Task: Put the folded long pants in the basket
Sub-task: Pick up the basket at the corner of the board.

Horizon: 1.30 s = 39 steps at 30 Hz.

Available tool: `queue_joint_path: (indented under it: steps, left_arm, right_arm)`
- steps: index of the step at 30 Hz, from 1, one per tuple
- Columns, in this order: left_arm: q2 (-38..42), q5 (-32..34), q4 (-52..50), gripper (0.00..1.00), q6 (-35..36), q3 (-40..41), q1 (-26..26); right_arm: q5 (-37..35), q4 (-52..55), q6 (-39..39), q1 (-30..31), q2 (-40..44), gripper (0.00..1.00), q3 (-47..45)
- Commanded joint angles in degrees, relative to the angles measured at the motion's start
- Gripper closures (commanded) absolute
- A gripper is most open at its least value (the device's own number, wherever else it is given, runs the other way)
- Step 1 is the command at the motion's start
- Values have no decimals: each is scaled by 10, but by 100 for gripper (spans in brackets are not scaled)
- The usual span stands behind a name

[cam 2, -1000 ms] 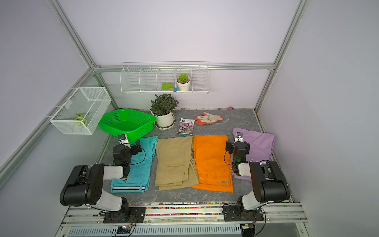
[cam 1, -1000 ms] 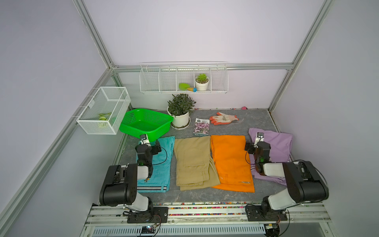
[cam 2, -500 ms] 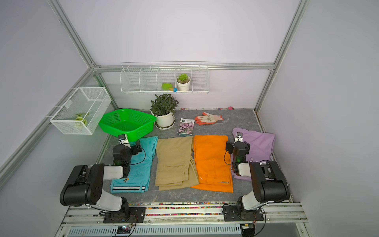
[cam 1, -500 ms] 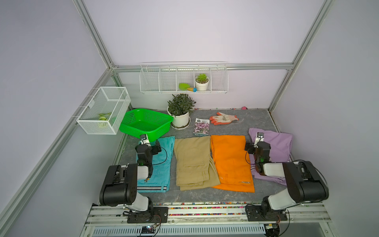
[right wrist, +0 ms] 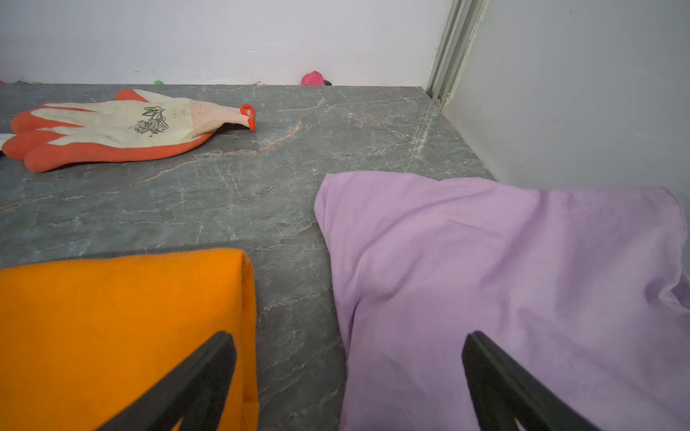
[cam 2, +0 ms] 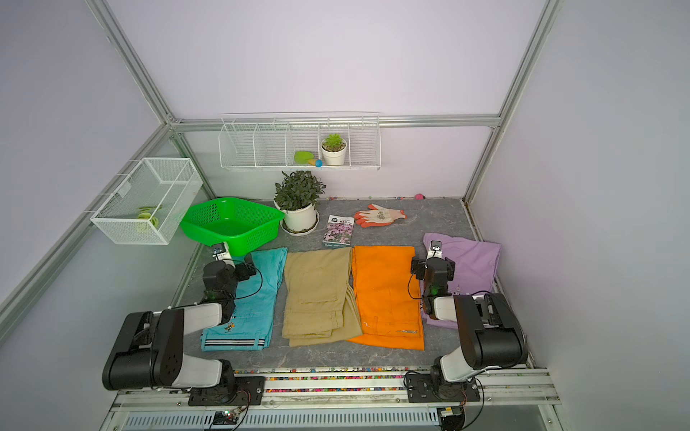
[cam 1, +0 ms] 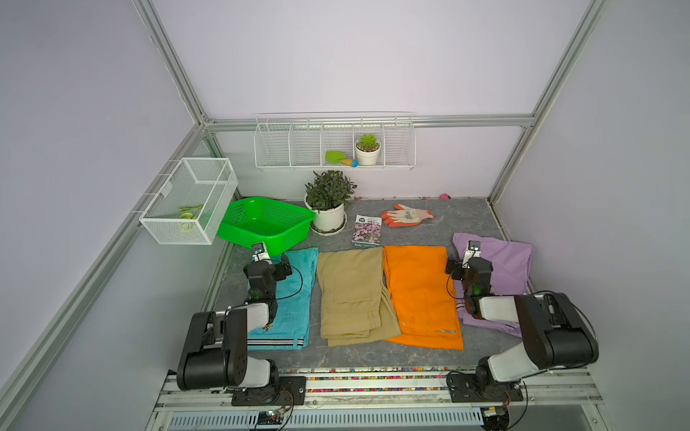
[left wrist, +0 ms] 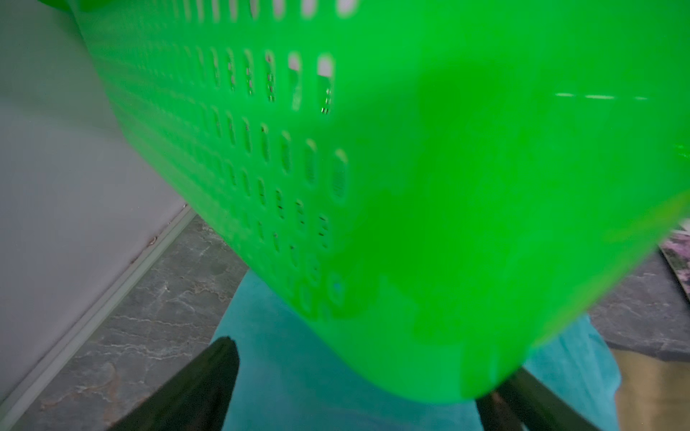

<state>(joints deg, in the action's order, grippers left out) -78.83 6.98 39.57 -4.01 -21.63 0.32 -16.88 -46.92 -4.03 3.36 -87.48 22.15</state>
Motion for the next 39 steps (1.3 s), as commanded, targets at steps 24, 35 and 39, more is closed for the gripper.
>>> queue_joint_path:
  steps: [24, 35, 39]
  left_arm:
    - [250, -48, -673, 3, -303, -232, -2]
    - [166, -67, -810, 12, -309, -371, -1]
    - [109, -122, -764, 20, -273, -393, -2]
  right_arm:
    - [188, 476, -253, 6, 263, 6, 127]
    - [253, 532, -226, 44, 257, 8, 158]
    - [269, 534, -226, 50, 246, 8, 165]
